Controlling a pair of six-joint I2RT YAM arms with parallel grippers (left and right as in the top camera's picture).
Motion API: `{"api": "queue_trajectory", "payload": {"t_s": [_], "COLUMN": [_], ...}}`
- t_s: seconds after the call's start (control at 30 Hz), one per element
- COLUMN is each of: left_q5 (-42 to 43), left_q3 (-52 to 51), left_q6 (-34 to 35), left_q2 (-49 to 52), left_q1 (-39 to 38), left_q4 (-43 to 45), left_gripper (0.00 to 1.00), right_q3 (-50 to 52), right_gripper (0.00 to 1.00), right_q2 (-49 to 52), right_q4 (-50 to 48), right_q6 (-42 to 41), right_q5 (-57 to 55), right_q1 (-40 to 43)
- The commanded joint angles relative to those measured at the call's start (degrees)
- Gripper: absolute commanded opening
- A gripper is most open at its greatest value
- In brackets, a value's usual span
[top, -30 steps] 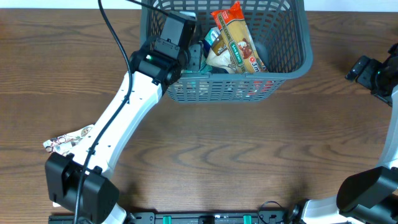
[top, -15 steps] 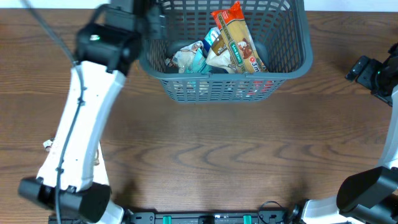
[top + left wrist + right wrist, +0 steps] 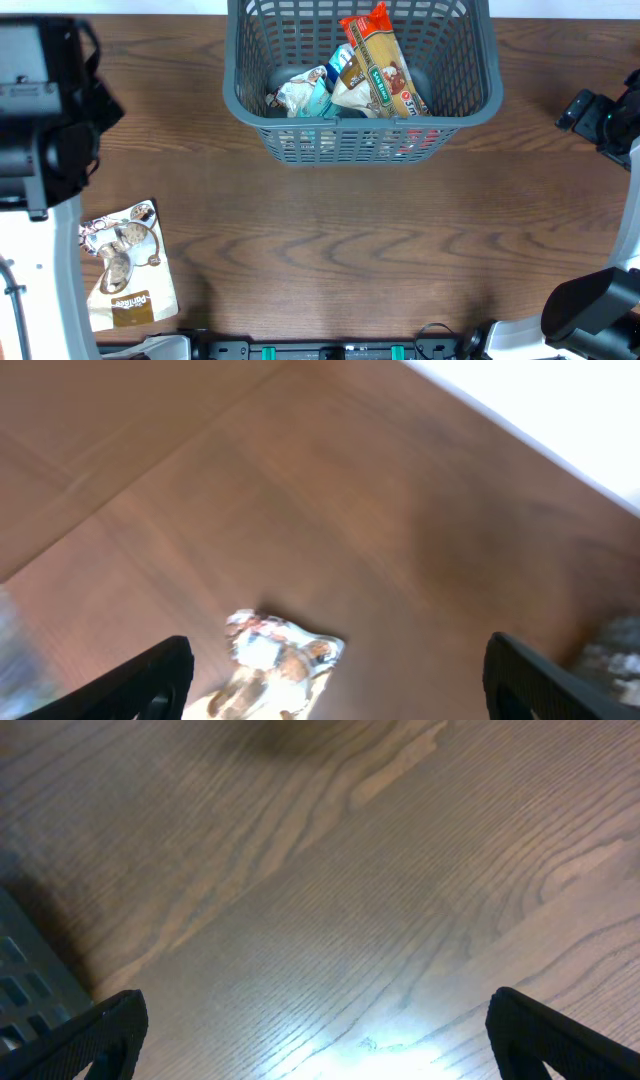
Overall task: Pack container
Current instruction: 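Withdraw the left gripper from the basket toward the left, then lower the left gripper onto the brown-and-white mushroom pouch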
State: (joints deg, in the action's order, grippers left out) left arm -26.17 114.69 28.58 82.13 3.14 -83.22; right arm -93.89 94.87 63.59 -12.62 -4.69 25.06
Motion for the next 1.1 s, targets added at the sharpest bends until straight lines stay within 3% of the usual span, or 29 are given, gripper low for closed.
{"api": "queue_trajectory", "payload": {"t_s": [0.0, 0.2, 0.43, 0.8, 1.07], "left_q5": [-3.1, -3.0, 2.4, 8.0, 16.3], "left_q3": [0.4, -2.5, -11.3, -37.1, -50.4], "left_q6": [6.1, 11.0, 11.1, 12.2, 0.7], "left_q2": [0.4, 0.4, -0.2, -2.8, -2.8], "left_q1": [2.4, 8.4, 10.4, 10.7, 12.4], "left_q4": [-3.9, -12.2, -12.5, -0.6, 11.4], "left_gripper": [0.84, 0.84, 0.84, 0.84, 0.84], "right_q3": [0.0, 0.0, 0.0, 0.0, 0.0], "right_gripper": [0.99, 0.99, 0.99, 0.99, 0.99], "right_q2": [-0.2, -0.2, -0.2, -0.2, -0.2], "right_q4": [0.1, 0.1, 0.1, 0.1, 0.1], "right_q6": [-0.6, -0.6, -0.6, -0.6, -0.6], "right_q5": [-0.2, -0.2, -0.2, -0.2, -0.2], "right_q1": [0.0, 0.0, 0.0, 0.0, 0.0]}}
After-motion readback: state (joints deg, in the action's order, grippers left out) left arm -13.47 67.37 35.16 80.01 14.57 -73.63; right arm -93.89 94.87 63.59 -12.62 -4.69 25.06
